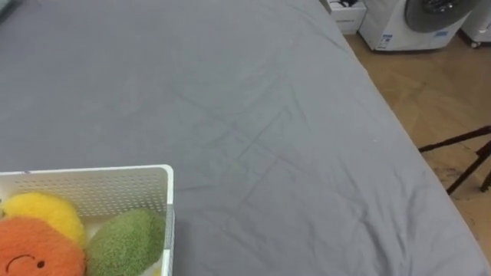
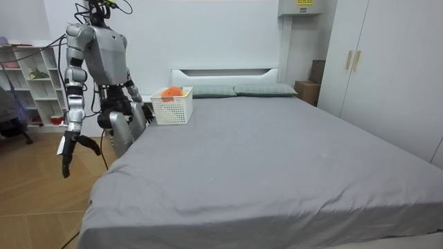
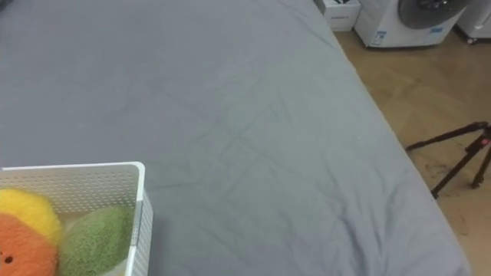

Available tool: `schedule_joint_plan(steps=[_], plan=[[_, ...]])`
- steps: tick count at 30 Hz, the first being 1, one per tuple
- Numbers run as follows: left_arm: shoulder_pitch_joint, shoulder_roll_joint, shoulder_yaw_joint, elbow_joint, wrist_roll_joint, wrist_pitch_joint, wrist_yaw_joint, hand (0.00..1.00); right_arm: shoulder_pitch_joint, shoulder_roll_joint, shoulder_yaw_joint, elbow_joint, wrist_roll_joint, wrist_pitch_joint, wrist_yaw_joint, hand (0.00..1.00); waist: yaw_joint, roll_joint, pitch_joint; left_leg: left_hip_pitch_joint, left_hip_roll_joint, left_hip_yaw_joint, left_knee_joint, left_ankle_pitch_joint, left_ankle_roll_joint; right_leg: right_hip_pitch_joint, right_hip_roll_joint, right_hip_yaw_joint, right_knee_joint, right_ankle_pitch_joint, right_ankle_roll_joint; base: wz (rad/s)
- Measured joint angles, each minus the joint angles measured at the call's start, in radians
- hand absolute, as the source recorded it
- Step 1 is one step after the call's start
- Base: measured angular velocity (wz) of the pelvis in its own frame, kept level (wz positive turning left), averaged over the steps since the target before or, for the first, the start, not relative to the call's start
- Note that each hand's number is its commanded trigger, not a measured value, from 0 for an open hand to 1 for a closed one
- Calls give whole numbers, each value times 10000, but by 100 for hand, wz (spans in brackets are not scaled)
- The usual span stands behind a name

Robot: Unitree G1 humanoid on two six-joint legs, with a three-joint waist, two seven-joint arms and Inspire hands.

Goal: Collect toys from the bed

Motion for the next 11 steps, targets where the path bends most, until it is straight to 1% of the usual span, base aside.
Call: schedule_joint_plan(steps=[1, 2, 4, 5, 6, 7, 10, 11], plan=[[4, 15, 15, 1, 14, 5, -94, 0, -25, -19, 101, 506, -586, 155, 332, 0, 28, 25, -11, 57, -19, -39, 0, -9, -13, 61, -19, -18, -6, -65, 5, 12], [14, 26, 3, 3, 14, 10, -146, 0, -47, -58, 242, 791, -891, 237, 485, 0, 33, 5, -1, 87, -24, -45, 0, -7, -8, 67, -28, -28, -17, -92, 1, 6], [9, 33, -44, 4, 75, 108, -211, 0, -246, -149, 881, 1568, -2457, 695, 1047, 0, 95, 6, 0, 150, -32, -46, 27, 1, 13, 72, -36, -73, 6, -137, -10, 0], [4, 35, -82, 4, 75, 137, -212, 0, -304, -146, 1025, 1680, -2782, 794, 1158, 0, 96, 17, -5, 150, -33, -55, 38, 2, 14, 76, -43, -97, 6, -138, -11, 0], [3, 33, -91, 4, 75, 189, -222, 0, -448, -144, 1224, 1963, -3290, 943, 1385, 0, 95, 30, -26, 156, -41, -89, 36, 3, 15, 101, -53, -145, -1, -140, -11, 10], [-12, 32, -93, 3, 73, 206, -224, 0, -553, -128, 1336, 2121, -3612, 1165, 1545, 0, 99, 26, -34, 167, -52, -140, 35, 4, 17, 136, -73, -229, -6, -152, -9, 10], [-58, 29, -97, 3, 72, 218, -235, 0, -891, -121, 1586, 2280, -4495, 1578, 1810, 0, 222, 22, -31, 193, -52, -170, 35, 5, 15, 189, -71, -255, -35, -166, -11, 4], [-61, 27, -113, 3, 76, 222, -236, 0, -950, -119, 1593, 2264, -4702, 1634, 1811, 0, 252, 20, -29, 218, -52, -170, 34, 5, 14, 215, -71, -258, -38, -174, -13, 0]])
